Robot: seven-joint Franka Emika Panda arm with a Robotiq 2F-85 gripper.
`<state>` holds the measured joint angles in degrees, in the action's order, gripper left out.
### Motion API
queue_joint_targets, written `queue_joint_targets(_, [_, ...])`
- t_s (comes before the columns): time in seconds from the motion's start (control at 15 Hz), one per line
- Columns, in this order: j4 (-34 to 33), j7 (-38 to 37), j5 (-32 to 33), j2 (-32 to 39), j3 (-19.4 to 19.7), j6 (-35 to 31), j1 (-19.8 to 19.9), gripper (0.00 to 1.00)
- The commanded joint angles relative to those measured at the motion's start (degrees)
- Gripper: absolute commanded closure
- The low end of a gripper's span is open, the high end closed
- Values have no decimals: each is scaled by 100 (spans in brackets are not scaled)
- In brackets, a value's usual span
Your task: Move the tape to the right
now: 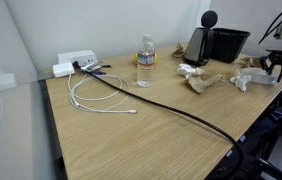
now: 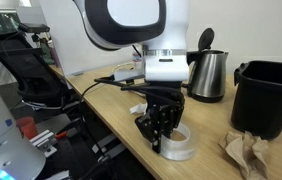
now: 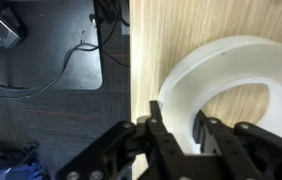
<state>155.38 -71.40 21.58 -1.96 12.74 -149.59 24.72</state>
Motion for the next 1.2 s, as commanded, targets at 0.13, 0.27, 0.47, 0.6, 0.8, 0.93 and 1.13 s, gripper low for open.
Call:
queue_joint_targets(0.13, [-42, -118, 244, -147, 172, 1, -276, 29])
queue_joint_targets(0.27, [-20, -193, 237, -438, 137, 184, -306, 15])
queue_joint_targets(0.47, [23, -211, 105, -928, 31, 445, -291, 0])
queue_joint_targets(0.6, [2, -230, 120, -1230, -103, 746, -252, 0])
queue_joint_targets(0.8, [34, 145, -213, -1663, -264, 1175, -401, 0])
queue_joint_targets(0.93, [69, 428, -436, -1882, -358, 1298, -548, 0])
queue_joint_targets(1.13, [155, 1012, -916, -2116, -429, 1152, -829, 0])
